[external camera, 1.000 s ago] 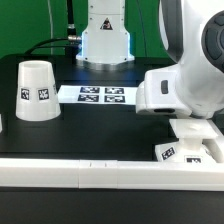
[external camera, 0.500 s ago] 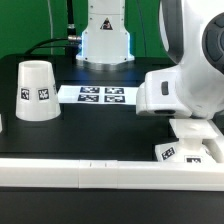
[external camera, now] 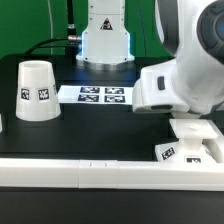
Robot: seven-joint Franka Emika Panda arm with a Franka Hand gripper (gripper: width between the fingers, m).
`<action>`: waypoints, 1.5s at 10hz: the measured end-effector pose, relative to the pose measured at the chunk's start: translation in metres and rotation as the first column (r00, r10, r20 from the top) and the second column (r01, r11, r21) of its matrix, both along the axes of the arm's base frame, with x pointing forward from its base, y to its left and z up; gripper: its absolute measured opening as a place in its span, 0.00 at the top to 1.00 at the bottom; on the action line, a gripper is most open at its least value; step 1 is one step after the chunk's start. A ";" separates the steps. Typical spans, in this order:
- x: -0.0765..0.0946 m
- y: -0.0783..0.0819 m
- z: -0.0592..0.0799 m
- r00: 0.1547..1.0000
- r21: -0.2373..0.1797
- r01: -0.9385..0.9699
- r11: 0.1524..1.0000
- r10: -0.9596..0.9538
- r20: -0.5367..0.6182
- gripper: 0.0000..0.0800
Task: Assemble lamp
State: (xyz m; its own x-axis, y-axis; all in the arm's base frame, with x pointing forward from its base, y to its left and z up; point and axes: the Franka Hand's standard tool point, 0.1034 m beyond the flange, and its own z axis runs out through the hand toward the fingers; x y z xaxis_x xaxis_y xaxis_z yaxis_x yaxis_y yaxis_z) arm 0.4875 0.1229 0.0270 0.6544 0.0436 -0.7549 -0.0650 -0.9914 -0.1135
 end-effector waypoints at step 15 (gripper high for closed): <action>0.103 -0.044 0.109 0.714 0.024 -0.064 0.998 0.029 0.699 0.28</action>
Offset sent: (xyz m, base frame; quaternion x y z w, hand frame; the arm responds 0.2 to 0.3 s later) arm 0.0287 -0.0297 0.0675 -0.0187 -0.0243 -0.0433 0.9986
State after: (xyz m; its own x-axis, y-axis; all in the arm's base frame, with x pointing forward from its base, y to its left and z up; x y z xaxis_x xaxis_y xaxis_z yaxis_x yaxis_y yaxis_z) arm 0.5905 0.0790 0.1360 0.9908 0.1087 -0.0808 0.0957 -0.9840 -0.1502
